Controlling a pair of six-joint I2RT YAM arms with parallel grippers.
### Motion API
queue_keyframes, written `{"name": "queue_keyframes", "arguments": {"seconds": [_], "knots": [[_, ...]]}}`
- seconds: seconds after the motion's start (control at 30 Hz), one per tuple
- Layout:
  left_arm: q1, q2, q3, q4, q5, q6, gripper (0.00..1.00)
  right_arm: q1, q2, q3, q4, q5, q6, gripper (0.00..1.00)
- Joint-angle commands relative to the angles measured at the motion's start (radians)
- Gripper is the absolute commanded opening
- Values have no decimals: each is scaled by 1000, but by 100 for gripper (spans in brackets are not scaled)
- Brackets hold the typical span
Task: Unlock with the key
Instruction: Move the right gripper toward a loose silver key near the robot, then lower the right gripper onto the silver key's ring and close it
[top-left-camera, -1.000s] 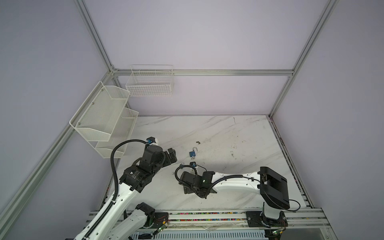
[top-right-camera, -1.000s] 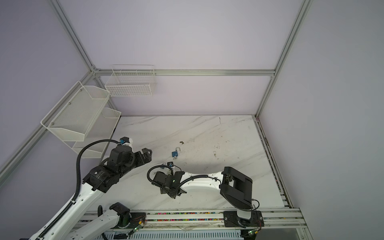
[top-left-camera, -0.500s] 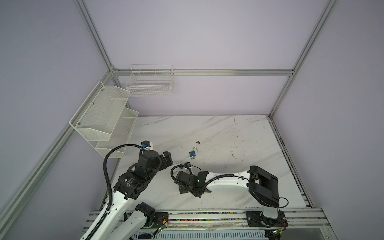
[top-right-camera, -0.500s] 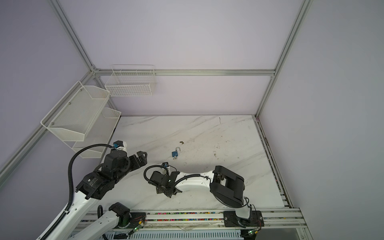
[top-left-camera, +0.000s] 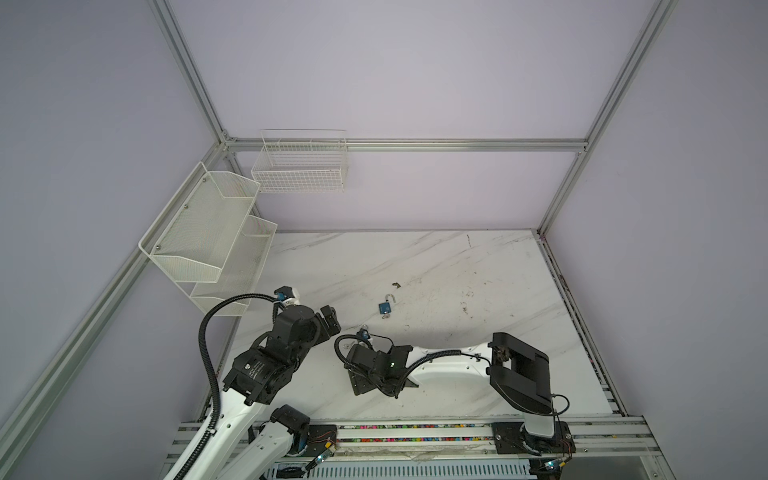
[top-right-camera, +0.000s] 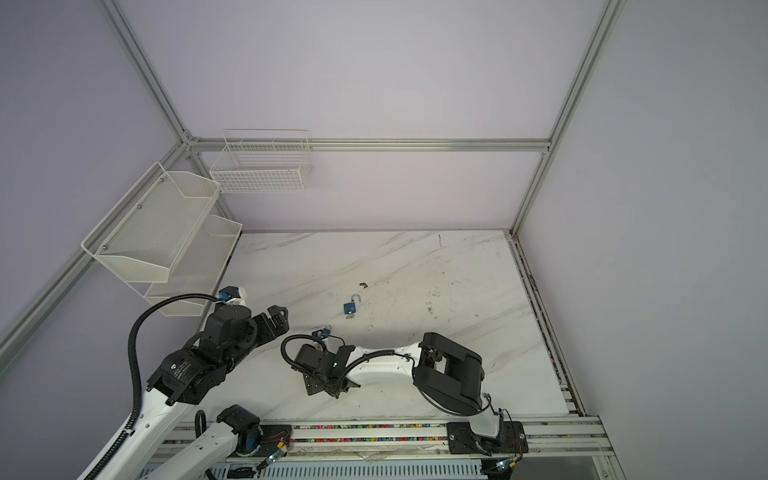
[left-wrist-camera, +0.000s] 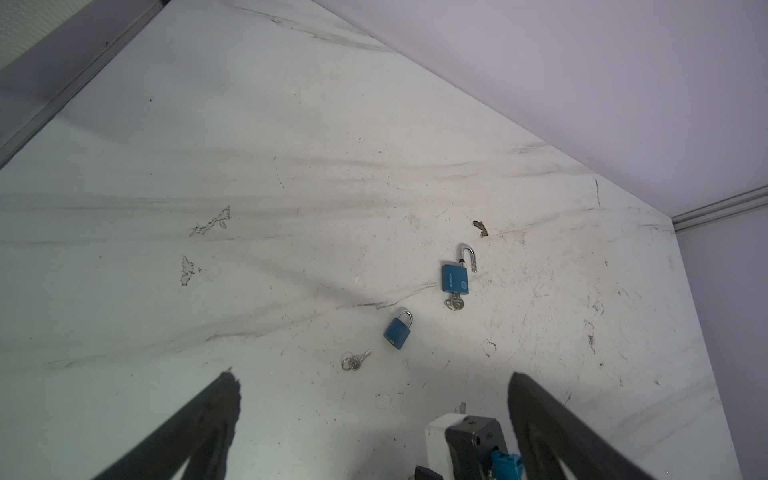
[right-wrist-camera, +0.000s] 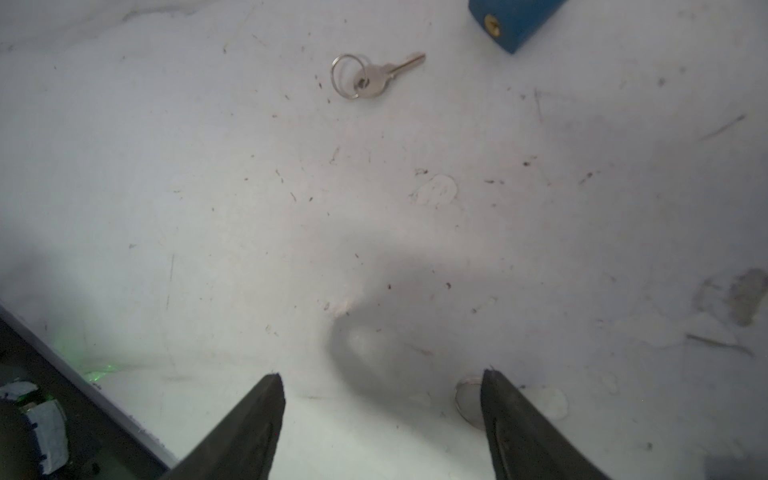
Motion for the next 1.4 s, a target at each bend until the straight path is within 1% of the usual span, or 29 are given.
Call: {"name": "queue_keyframes", "arguments": {"seconds": [0.0,0.2,0.33,0.57,0.73,0.8,0.97,1.07,1.13,1.2,1.27,1.33,1.37], "knots": [[5,-28,-34,-7,-50,-27,100,5,25,30,-3,10,-24,78],[5,-26,-30,-10,-43,-26,100,23,29,34,-3,-11,-55,76],[5,-25,-28,-13,-46,-34,100,40,17,8,-25,-38,-69,76],[5,-15,-24,-13,-39,-47,100,52,-117,-104,-15,-56,-64,75],[5,-12,-20,-4,-42,-56,100,51,-168,-115,-33,-53,-42,72],[5,-12,-15,-2,-46,-55,100,56,-165,-107,-22,-83,1,67],[6,-11,-3,5,-51,-30,100,62,-161,-94,-110,-12,209,63],[6,-11,7,3,-46,-4,100,62,-136,-81,-157,-5,320,61],[7,-12,12,2,-49,11,100,65,-114,-63,-182,6,359,59],[8,-16,12,8,-41,32,100,65,-94,-47,-202,30,394,58],[11,-14,17,11,-31,48,100,65,-77,-36,-205,27,427,58],[14,-9,27,1,-27,53,100,65,-61,-27,-228,33,502,59],[16,-8,32,1,-26,55,100,65,-57,-28,-220,37,503,59]]}}
